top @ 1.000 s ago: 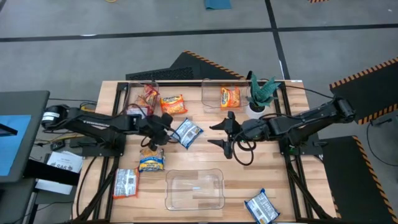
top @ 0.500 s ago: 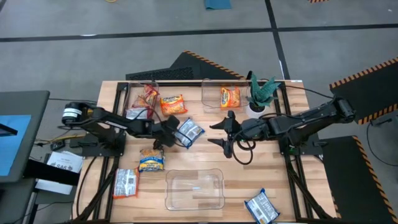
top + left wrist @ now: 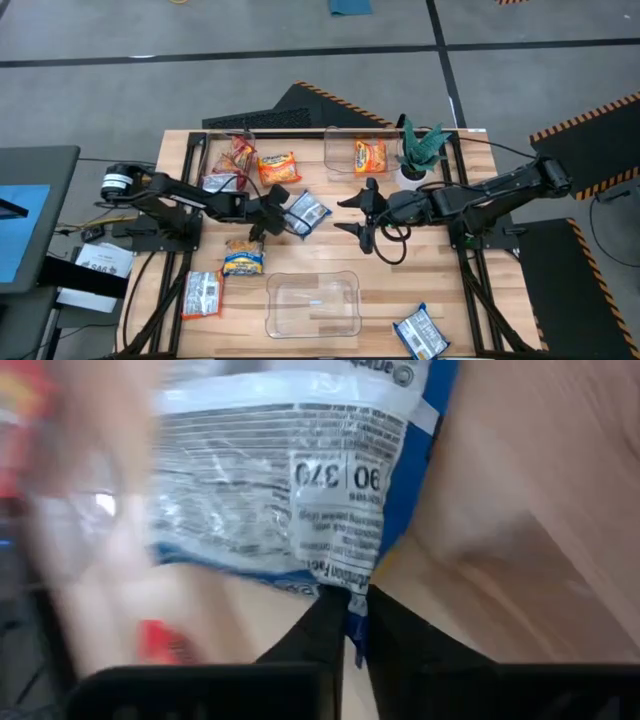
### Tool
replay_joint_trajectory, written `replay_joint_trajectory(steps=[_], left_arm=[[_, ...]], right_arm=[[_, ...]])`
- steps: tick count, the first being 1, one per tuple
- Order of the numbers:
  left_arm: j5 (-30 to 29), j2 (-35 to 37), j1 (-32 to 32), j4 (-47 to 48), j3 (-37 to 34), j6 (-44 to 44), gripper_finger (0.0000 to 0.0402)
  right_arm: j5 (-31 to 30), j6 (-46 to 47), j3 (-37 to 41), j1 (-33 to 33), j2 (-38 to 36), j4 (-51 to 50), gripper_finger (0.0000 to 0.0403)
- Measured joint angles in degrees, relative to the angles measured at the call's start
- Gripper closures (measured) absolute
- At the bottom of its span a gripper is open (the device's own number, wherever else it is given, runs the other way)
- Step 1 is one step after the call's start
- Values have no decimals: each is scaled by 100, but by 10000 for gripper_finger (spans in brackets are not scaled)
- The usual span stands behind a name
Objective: Sort Maruchan noodles
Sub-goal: Put the top blue noodle pack into the bottom transparent bin
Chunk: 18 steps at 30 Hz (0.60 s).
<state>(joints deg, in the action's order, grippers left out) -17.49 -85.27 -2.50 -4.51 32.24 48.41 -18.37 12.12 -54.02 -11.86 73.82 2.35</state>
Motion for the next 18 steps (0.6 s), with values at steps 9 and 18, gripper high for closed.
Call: replay_joint_trajectory(steps=[9, 18], left_arm=[[-233, 1658, 11, 507, 378, -34, 401], [-266, 3411, 176, 571, 375, -272, 401]], right_arm=[[0, -1, -2, 0, 0, 4, 117], [1, -13, -2, 0, 0, -15, 117]])
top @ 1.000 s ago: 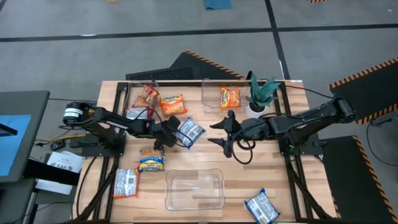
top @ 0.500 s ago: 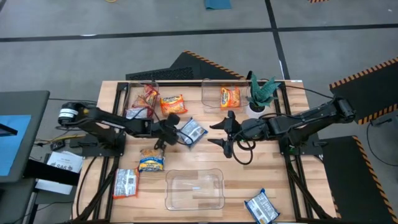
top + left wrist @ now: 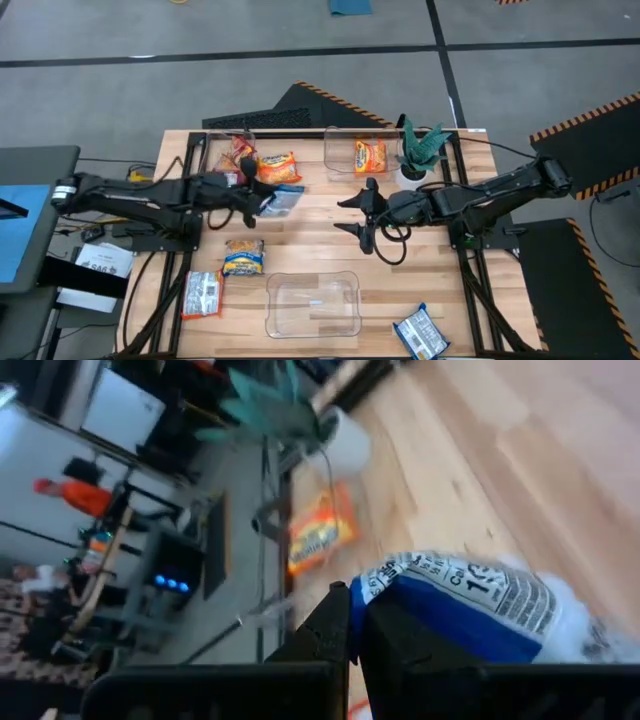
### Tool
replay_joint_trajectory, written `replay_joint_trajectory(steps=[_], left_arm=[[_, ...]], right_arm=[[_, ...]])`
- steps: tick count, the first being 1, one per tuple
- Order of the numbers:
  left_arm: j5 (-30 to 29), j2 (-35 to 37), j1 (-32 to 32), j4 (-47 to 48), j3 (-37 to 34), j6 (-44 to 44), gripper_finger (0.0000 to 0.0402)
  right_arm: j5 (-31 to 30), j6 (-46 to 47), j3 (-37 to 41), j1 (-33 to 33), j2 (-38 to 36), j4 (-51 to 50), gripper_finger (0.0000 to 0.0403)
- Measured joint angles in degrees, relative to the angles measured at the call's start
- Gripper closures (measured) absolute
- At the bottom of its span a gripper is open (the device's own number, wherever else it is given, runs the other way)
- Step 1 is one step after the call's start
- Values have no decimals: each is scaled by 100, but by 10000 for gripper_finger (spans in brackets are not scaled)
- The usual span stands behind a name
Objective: Sort Maruchan noodles
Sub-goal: Put the top blue noodle pack into the bottom transparent bin
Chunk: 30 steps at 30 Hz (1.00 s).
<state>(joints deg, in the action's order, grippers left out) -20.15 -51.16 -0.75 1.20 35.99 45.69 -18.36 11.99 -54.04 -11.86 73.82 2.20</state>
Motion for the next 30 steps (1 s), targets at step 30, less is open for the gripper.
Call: replay_joint_trajectory(steps=[30], left_arm=[[1224, -1036, 2530, -1012, 590, -1310, 401]], right_arm=[[-136, 4, 0, 9, 0, 39, 117]])
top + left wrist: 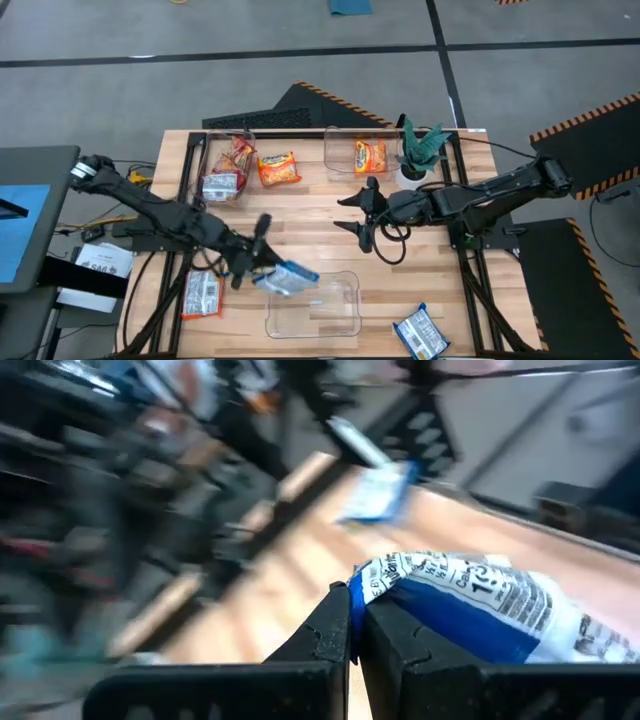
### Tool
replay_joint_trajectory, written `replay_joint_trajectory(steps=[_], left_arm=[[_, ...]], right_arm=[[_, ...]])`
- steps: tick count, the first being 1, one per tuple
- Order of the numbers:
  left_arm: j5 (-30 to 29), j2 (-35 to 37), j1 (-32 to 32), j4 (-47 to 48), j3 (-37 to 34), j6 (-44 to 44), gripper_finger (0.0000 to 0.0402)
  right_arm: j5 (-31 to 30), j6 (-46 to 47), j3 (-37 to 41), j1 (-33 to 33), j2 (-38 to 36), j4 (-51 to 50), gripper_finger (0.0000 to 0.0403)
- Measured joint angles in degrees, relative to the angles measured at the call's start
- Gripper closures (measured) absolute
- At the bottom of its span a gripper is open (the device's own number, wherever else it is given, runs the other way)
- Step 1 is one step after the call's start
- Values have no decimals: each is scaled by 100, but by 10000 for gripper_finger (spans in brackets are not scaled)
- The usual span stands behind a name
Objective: Sort Maruchan noodles
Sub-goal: Put the top blue noodle pack into the bottom transparent bin
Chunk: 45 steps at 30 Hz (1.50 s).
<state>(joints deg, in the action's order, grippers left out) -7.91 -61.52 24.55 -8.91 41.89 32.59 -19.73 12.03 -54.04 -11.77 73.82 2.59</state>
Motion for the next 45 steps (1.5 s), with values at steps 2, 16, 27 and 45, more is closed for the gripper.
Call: replay_joint_trajectory(steps=[2, 16, 27, 45], left_arm=[[345, -318, 44, -102, 0, -244, 401], [452, -1656, 53, -756, 0, -384, 398], [298, -1604, 55, -726, 0, -630, 284], [-342, 650, 197, 1428, 4, -2255, 184]], right_arm=[[0, 0, 0, 0, 0, 0, 117], [-2, -28, 0, 0, 0, -2, 117], [-2, 0, 2, 0, 0, 44, 117], [2, 15, 2, 0, 0, 37, 117]])
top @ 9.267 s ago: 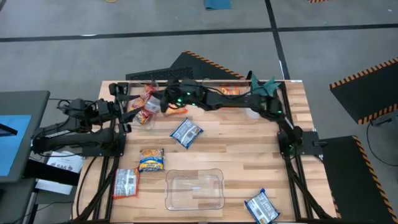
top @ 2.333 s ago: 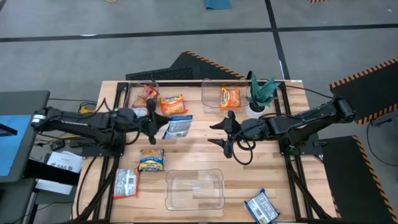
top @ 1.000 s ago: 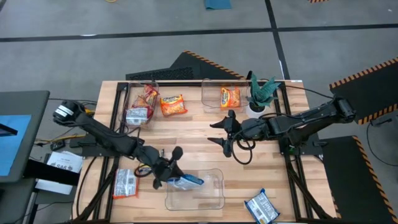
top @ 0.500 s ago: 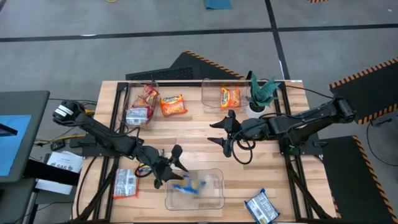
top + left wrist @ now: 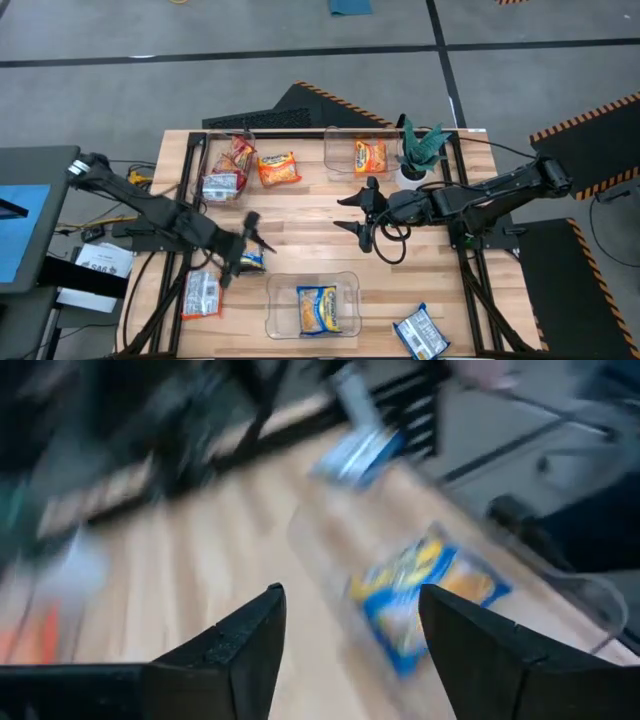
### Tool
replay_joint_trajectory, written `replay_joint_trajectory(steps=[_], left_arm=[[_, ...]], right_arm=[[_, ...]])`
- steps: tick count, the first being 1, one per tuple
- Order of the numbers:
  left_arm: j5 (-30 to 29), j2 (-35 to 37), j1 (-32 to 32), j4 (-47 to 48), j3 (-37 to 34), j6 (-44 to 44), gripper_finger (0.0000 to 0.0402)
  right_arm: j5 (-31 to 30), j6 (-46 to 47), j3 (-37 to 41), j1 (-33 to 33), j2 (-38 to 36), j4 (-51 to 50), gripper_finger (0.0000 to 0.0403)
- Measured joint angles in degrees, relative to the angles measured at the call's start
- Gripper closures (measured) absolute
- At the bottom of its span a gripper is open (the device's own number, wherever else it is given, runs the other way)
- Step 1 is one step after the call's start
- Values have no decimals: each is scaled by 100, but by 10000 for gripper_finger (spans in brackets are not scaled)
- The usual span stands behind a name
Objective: Sort Maruchan noodles
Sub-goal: Put the top blue noodle pack into the bottom transparent bin
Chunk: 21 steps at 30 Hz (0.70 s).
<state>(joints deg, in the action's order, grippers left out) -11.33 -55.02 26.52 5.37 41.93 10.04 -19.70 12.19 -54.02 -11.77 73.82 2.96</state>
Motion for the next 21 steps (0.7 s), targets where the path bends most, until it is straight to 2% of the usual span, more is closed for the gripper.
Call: replay_joint_trajectory(steps=[3, 6, 8, 12, 15, 18, 21], left_arm=[[-471, 414, 17, 1279, 1, -1108, 184], [-500, 489, 113, 2201, -141, -2017, 184], [-406, 462, 295, 2062, -490, -2337, 184], [-459, 159, 880, 914, -1339, -2667, 184], [-1092, -168, 1418, 174, -1795, -2753, 184], [-1961, -577, 1815, 139, -1925, -2696, 184], [-2207, -1007, 1932, -9, -1923, -2671, 184]], right_arm=[[0, -2, 0, 2, 0, -11, 117], [2, -4, 0, 25, 0, -21, 117], [1, -3, 0, 28, 0, -37, 117], [2, -4, 0, 28, 0, -39, 117], [2, -9, 0, 28, 0, -42, 117], [4, -20, 2, 62, 0, -42, 117], [2, -17, 2, 68, 0, -40, 117]])
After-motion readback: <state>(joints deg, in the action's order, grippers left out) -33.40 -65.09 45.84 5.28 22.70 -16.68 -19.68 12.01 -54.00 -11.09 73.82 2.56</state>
